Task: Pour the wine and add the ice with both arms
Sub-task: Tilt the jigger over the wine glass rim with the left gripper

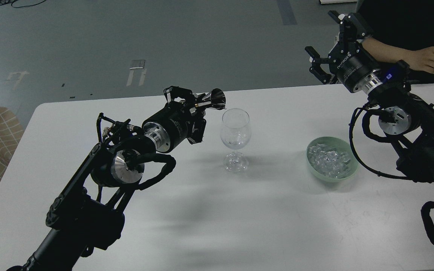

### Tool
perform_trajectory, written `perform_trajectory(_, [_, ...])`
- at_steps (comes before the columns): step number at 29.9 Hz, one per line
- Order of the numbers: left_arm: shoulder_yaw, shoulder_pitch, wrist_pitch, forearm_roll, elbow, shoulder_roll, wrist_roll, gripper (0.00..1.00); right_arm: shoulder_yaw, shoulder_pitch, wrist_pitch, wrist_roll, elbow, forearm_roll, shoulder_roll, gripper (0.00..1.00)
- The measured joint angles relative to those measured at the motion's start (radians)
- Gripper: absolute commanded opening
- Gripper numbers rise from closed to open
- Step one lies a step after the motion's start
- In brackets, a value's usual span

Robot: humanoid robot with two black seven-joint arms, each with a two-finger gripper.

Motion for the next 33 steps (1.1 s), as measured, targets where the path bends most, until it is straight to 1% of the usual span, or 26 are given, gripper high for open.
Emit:
perform_trajectory(7, [0.044,-0.015,-0.001,0.017,-0.003,0.001,0.001,0.05,0.000,0.000,0.000,0.000,0.000,0.000,0.000,1.00])
perform_trajectory(33, [0.060,-0.041,-0.006,0.137,-0.009,0.001,-0.003,0.05,0.000,0.000,0.000,0.000,0.000,0.000,0.000,1.00])
